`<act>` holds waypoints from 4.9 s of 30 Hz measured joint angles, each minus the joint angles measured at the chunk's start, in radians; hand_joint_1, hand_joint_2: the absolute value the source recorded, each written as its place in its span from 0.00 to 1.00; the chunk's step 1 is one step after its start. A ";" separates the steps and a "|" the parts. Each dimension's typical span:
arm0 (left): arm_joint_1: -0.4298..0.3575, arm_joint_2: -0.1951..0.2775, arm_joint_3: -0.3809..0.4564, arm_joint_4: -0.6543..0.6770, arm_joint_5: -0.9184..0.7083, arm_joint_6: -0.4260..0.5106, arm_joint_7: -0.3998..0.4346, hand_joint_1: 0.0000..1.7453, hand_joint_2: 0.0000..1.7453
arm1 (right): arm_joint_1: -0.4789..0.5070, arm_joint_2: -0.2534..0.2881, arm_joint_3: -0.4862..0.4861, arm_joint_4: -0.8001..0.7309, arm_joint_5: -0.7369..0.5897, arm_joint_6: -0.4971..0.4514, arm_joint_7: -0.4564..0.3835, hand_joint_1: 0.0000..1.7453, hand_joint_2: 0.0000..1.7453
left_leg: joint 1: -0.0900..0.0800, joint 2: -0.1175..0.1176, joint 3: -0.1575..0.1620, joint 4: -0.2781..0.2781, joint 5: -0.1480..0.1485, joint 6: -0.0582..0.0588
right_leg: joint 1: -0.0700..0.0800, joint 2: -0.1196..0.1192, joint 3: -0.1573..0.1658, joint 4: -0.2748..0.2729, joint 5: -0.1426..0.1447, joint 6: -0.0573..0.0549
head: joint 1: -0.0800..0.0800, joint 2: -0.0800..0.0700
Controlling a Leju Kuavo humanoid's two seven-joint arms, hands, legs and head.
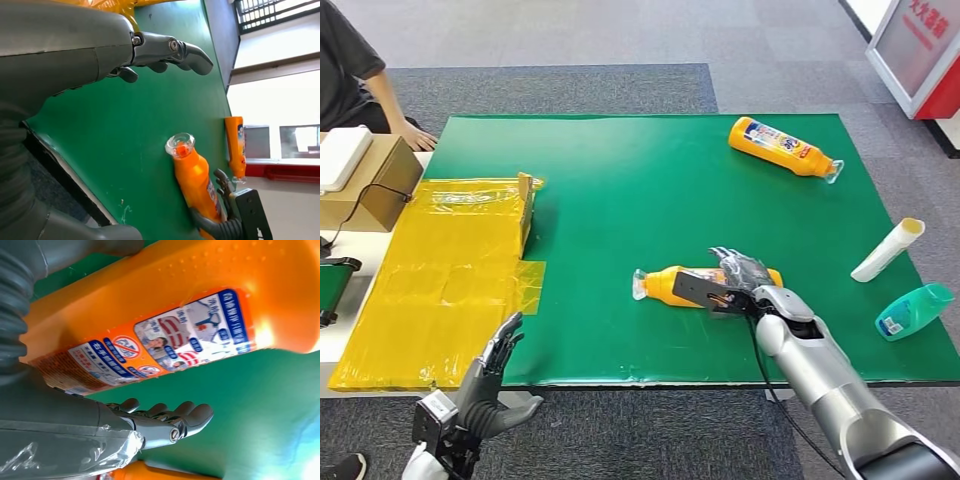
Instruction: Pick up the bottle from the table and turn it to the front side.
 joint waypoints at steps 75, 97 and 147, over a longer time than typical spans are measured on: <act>-0.077 -0.023 0.097 0.031 0.267 -0.137 0.207 0.00 1.00 | 0.291 -0.020 -0.101 -0.358 -0.511 -0.055 -0.196 1.00 1.00 | 0.000 -0.001 -0.001 0.000 0.000 -0.001 | 0.000 -0.002 -0.001 0.000 -0.001 -0.001 | 0.000 0.000; -0.369 0.055 -0.116 0.186 0.454 -0.339 0.379 0.00 1.00 | 0.212 0.172 0.171 -0.205 -0.388 -0.081 -0.218 1.00 1.00 | 0.001 -0.001 -0.001 0.000 0.003 -0.002 | 0.001 -0.001 -0.001 0.001 0.001 -0.001 | 0.000 0.000; -0.346 0.129 -0.290 -0.064 -0.126 0.101 0.419 1.00 1.00 | 0.207 0.179 0.156 -0.125 -0.392 -0.168 -0.158 0.00 1.00 | 0.001 -0.001 -0.001 0.000 0.003 -0.002 | 0.001 -0.001 -0.002 0.000 0.001 -0.002 | 0.000 0.000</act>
